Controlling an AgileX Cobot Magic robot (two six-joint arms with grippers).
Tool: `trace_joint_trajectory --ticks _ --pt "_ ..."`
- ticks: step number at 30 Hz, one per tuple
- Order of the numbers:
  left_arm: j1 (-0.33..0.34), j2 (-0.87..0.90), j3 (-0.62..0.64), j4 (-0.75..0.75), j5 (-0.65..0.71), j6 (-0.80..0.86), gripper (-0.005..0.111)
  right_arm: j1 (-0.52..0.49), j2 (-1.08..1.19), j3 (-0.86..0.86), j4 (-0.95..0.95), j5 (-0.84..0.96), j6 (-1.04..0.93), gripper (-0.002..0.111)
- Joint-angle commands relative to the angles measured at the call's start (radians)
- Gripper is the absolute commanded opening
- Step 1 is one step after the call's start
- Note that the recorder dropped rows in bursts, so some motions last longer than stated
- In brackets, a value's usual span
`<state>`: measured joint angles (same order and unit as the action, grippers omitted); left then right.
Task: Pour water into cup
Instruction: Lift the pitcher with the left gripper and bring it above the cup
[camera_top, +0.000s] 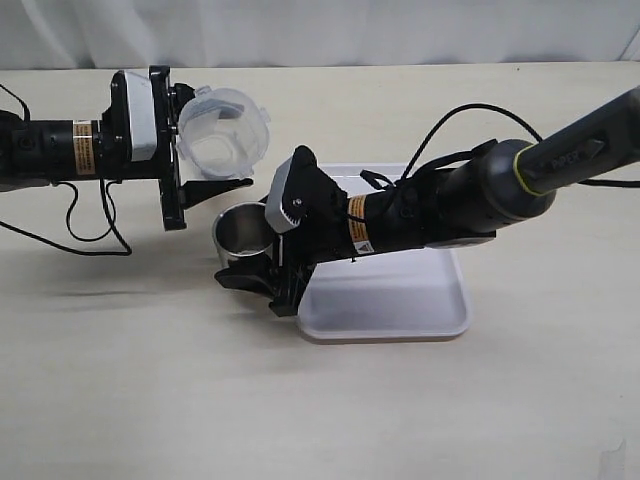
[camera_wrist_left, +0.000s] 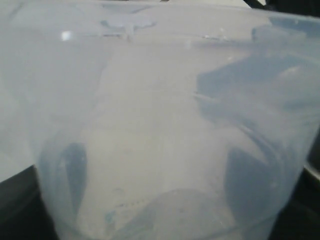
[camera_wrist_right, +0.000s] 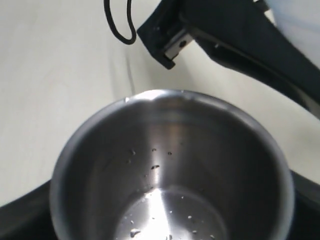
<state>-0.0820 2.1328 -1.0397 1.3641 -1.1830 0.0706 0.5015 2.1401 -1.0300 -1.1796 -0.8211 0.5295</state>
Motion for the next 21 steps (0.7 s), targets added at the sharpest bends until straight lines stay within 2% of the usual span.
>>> trace_joint_trajectory --ticks 1,6,21 --pt "-0.001 -0.018 -0.001 -0.014 -0.038 0.038 0.000 0.001 -0.002 -0.006 0.013 -0.018 -0.047 0.004" --pt "-0.001 -0.018 -0.001 -0.014 -0.038 0.043 0.000 0.001 0.017 -0.006 0.013 -0.037 -0.063 0.004" --pt "-0.001 -0.018 -0.001 -0.014 -0.038 0.211 0.000 0.001 0.045 -0.029 0.020 -0.068 -0.092 0.004"
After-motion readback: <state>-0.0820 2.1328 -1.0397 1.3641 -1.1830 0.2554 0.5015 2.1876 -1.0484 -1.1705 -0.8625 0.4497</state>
